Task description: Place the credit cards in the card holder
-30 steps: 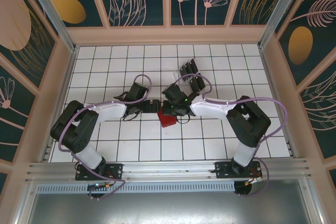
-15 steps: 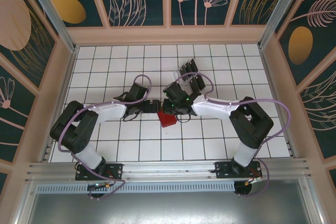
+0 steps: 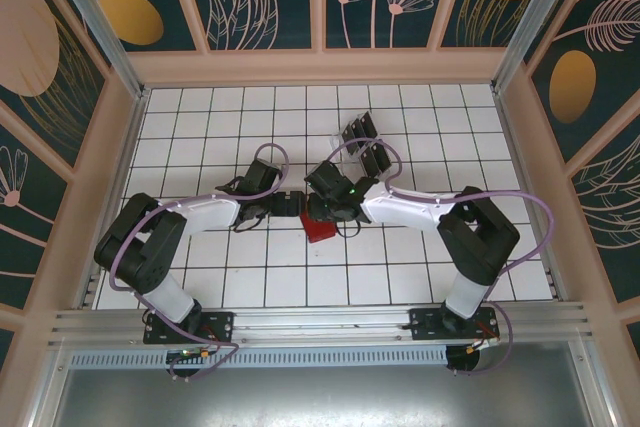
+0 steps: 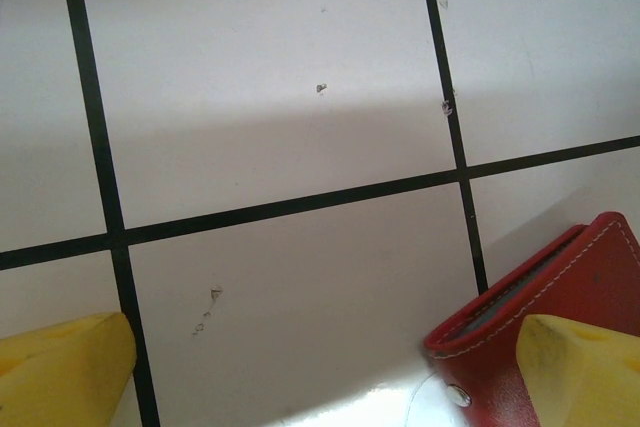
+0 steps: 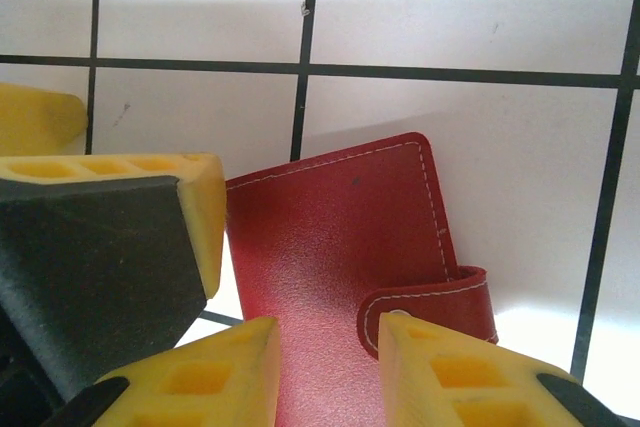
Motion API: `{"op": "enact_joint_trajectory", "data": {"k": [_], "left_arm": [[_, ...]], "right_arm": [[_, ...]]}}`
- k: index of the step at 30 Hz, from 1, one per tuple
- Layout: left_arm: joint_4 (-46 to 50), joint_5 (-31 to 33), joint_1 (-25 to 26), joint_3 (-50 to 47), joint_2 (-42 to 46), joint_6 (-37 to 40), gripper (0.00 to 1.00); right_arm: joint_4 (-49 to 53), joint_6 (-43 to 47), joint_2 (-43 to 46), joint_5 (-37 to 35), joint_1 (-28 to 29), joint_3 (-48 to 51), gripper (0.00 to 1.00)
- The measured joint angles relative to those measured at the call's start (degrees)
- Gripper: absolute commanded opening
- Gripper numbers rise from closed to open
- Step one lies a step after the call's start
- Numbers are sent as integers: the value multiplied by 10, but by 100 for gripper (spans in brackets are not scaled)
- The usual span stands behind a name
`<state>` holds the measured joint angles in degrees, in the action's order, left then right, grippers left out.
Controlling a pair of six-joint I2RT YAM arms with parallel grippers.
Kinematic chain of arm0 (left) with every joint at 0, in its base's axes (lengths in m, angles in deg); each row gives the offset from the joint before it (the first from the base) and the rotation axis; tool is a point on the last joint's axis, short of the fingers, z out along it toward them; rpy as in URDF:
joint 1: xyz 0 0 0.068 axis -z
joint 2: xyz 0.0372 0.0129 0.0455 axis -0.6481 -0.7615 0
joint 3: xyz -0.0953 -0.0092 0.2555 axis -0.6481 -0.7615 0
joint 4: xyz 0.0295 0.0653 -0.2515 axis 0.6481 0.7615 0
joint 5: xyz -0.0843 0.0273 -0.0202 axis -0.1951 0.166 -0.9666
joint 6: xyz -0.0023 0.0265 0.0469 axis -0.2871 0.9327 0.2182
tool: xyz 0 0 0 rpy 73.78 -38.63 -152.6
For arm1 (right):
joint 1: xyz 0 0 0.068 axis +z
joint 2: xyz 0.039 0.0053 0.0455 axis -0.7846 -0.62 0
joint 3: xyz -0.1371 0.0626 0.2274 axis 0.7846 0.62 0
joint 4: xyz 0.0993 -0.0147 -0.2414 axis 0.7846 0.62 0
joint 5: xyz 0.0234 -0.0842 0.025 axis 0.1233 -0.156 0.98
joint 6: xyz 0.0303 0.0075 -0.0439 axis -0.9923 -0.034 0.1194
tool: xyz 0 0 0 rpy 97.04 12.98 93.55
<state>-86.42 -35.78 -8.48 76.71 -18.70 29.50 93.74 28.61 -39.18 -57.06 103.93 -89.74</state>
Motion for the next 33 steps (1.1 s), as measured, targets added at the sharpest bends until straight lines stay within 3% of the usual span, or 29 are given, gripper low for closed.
{"op": "enact_joint_trajectory", "data": {"k": [18,23,33], "left_arm": [[7,62,26,11,-21,16,98],[6,64,26,11,-22,16,99],[5,64,26,11,-24,16,99]], "right_arm": [[17,17,-36,-25,4,-5,27],[28,26,-42,-40,15,-19,38],[68,38,-64,-82,34,-55,35]]}}
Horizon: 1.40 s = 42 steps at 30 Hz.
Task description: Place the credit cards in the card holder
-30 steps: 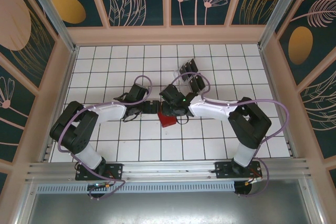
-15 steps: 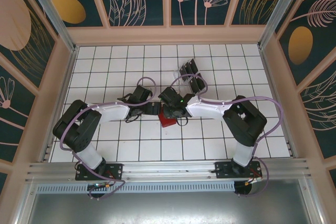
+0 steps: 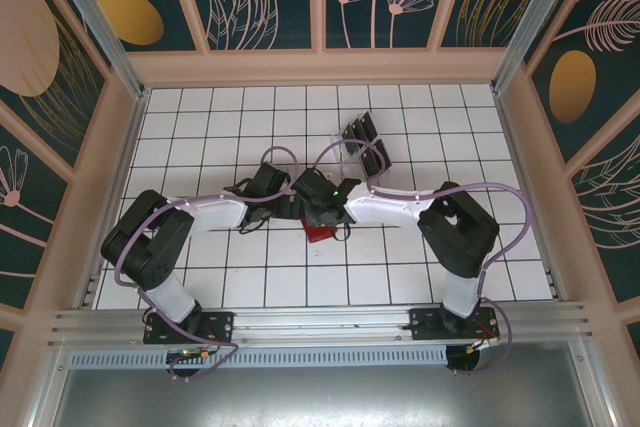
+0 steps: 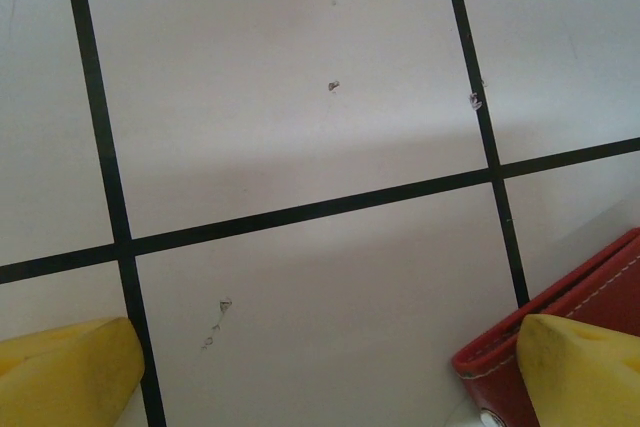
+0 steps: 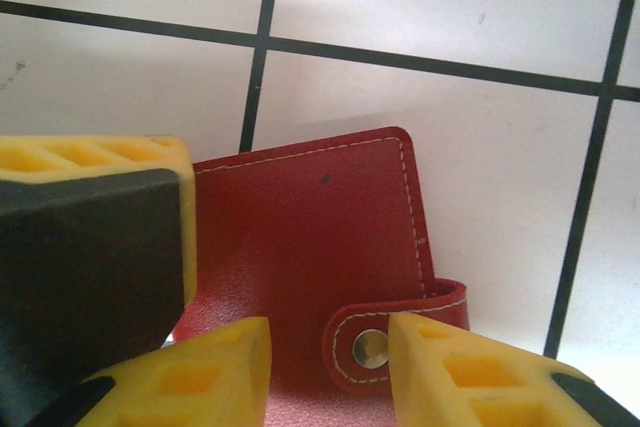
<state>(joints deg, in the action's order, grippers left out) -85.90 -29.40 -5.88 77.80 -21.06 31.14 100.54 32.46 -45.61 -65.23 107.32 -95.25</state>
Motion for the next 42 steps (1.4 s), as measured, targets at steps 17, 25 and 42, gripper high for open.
{"op": "enact_joint_trajectory", "data": {"k": [17,25,42], "left_arm": [[0,0,0,0,0,0,99],[-1,0,0,0,0,0,99],[-5,0,0,-3,-1,0,99]], "right_arm": [[59,19,-32,-66,18,-38,8],[65,19,-32,-76,18,-42,0],[38,19,-31,-47,16,-41,0]]}}
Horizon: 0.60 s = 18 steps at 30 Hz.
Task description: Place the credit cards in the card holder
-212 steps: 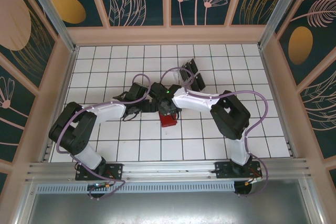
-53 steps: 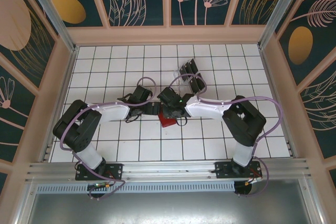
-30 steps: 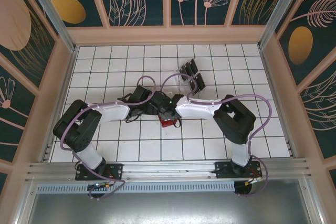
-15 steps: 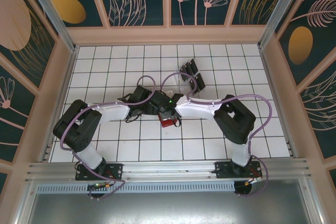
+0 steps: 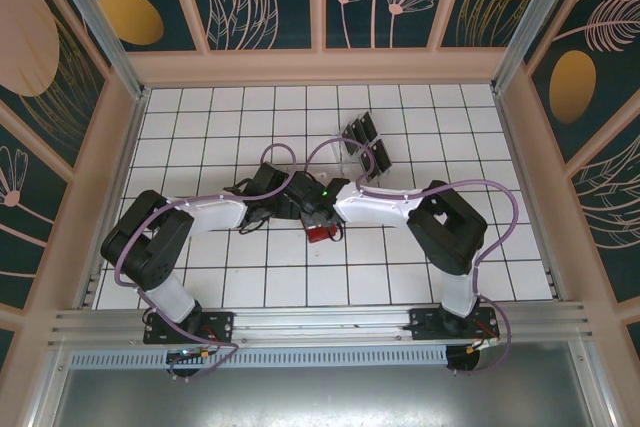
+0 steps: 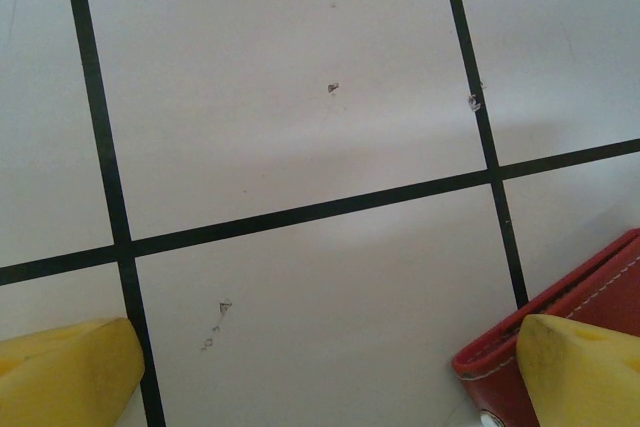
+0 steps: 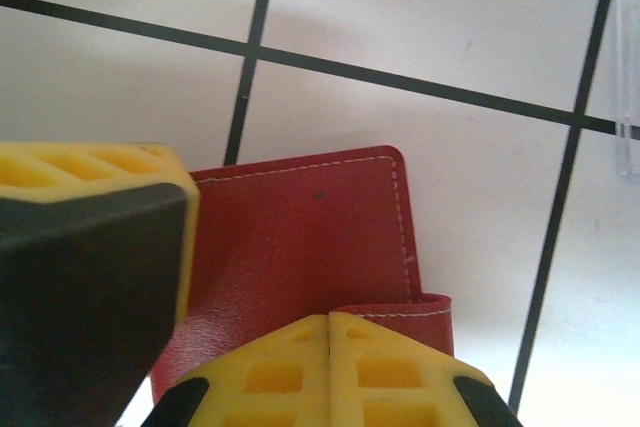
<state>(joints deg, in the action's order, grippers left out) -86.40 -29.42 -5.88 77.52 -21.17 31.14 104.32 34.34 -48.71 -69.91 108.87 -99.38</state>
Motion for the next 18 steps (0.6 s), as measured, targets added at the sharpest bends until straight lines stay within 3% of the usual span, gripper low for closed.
{"op": "enact_joint_trajectory", "data": {"k": [18], "left_arm": [[-2,0,0,-1,-1,0,99]], "right_arm": [[-97,-30,42,85,-36,70,0]]}}
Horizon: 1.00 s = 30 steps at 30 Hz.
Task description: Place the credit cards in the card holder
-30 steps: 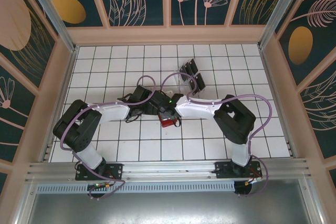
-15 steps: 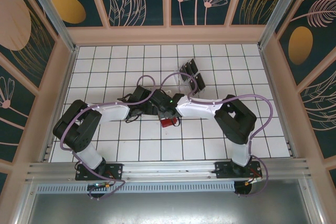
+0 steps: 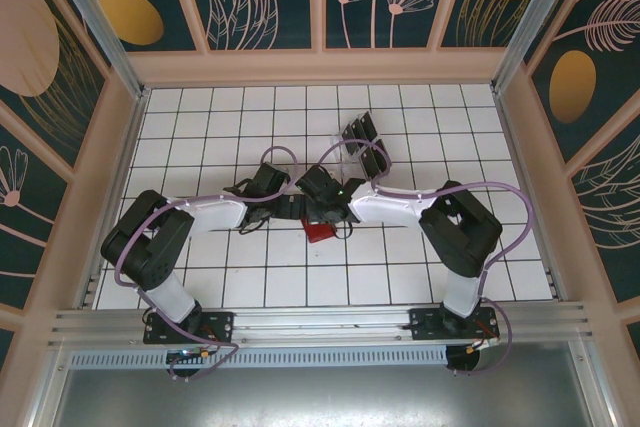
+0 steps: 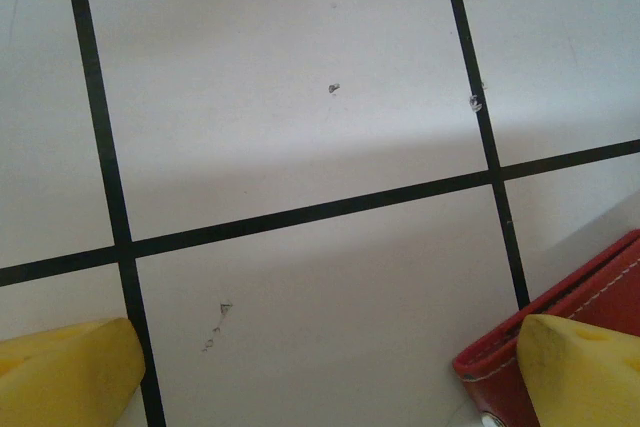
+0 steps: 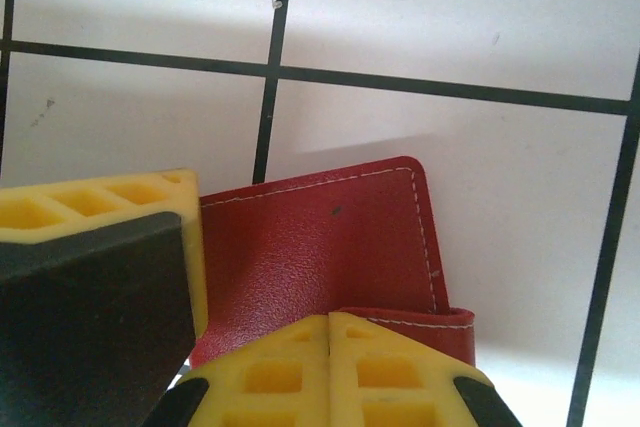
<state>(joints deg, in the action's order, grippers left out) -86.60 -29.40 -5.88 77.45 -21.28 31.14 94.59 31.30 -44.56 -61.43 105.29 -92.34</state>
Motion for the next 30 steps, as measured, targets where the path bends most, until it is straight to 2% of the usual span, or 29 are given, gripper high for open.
{"op": "enact_joint_trajectory", "data": {"k": [30], "left_arm": [[0,0,0,0,-1,0,98]], "right_arm": [[-77,-35,28,23,-5,73,0]]}}
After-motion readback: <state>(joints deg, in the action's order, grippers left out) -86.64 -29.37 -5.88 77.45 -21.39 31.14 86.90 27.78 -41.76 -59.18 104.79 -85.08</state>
